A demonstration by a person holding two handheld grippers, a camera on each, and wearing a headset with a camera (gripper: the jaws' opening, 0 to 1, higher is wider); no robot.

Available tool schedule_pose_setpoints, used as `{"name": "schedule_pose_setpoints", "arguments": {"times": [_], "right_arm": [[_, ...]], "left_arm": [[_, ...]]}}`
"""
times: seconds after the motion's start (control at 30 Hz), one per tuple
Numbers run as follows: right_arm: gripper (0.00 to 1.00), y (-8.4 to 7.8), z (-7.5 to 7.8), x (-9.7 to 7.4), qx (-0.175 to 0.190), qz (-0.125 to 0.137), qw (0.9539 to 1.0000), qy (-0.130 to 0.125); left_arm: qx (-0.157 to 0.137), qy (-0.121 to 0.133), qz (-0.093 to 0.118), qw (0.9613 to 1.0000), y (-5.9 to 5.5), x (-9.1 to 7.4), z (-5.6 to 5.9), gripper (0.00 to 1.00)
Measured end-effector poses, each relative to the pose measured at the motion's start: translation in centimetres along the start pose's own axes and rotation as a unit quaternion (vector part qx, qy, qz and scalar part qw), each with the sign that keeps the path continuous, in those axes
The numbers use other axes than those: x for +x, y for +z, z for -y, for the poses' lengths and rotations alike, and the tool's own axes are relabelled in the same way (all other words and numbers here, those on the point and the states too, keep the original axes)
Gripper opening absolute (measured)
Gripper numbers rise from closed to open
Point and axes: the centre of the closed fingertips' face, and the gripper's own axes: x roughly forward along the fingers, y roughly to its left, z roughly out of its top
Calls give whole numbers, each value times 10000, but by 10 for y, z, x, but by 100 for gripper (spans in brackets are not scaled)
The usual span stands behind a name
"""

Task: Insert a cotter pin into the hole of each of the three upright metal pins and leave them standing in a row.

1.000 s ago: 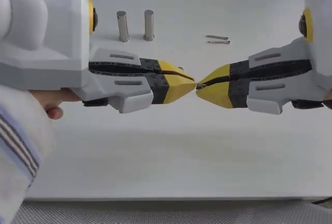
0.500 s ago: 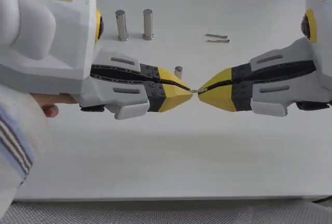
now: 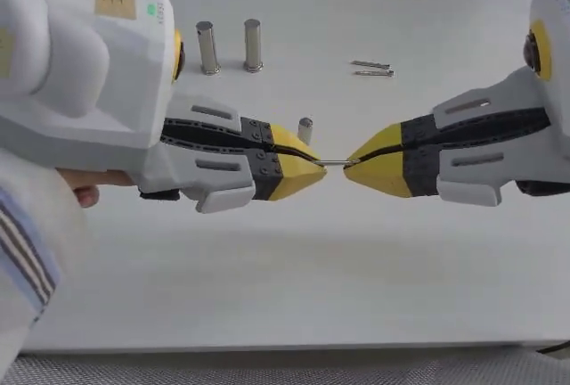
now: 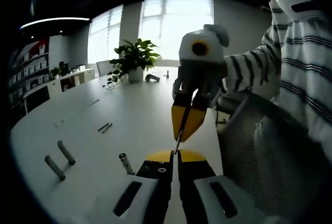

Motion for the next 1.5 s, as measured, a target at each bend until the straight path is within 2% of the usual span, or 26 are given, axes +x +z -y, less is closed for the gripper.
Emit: {"name": "schedule_pose_setpoints", "arguments": {"times": [0.07, 0.23, 0.33, 0.43, 0.53, 0.67, 0.7, 0.73, 0.77, 0.8, 0.93, 1.2, 1.23, 1.5], "right_arm": [[0, -1, 3, -1, 18, 7, 10000, -48], [0, -4, 9, -2, 60, 3, 9999, -131], [0, -7, 14, -3, 80, -16, 9998, -175], [0, -12, 25, -2, 73, -72, 9992, -379], [0, -17, 34, -1, 100, -99, 9988, -465], [0, -25, 47, 2, 128, -204, 9982, -557], [0, -28, 51, 3, 132, -240, 9978, -608], [0, -30, 54, 3, 136, -264, 9976, -626], [0, -32, 58, 4, 140, -284, 9973, -667], [0, -33, 61, 5, 148, -293, 9971, -680], [0, -39, 70, 8, 114, -377, 9969, -682], [0, -45, 81, 16, 105, -443, 9970, -628], [0, -46, 81, 17, 70, -461, 9970, -622], [0, -54, 84, 22, 73, -504, 9972, -553]], "left_arm": [[6, 20, -37, 10000, -2, 0, -2, 0], [-49, 139, -33, 9999, -4, -1, -10, 12], [-96, 194, -34, 9998, -5, -1, -16, 14], [-104, 327, -53, 9994, -7, 0, -25, 17], [-149, 386, -100, 9991, -9, 1, -33, 20], [-249, 497, -100, 9984, -9, -2, -31, 20], [-275, 529, -122, 9981, -10, 2, -43, 20], [-316, 574, -136, 9978, -11, 3, -50, 20], [-365, 605, -175, 9973, -14, 4, -55, 20], [-394, 656, -230, 9968, -20, 6, -65, 20], [-413, 743, -313, 9959, -22, 9, -79, 20], [-362, 686, -416, 9961, -21, 19, -86, 20], [-348, 671, -433, 9962, -22, 20, -92, 20], [-303, 557, -568, 9964, -28, 31, -96, 17]]}}
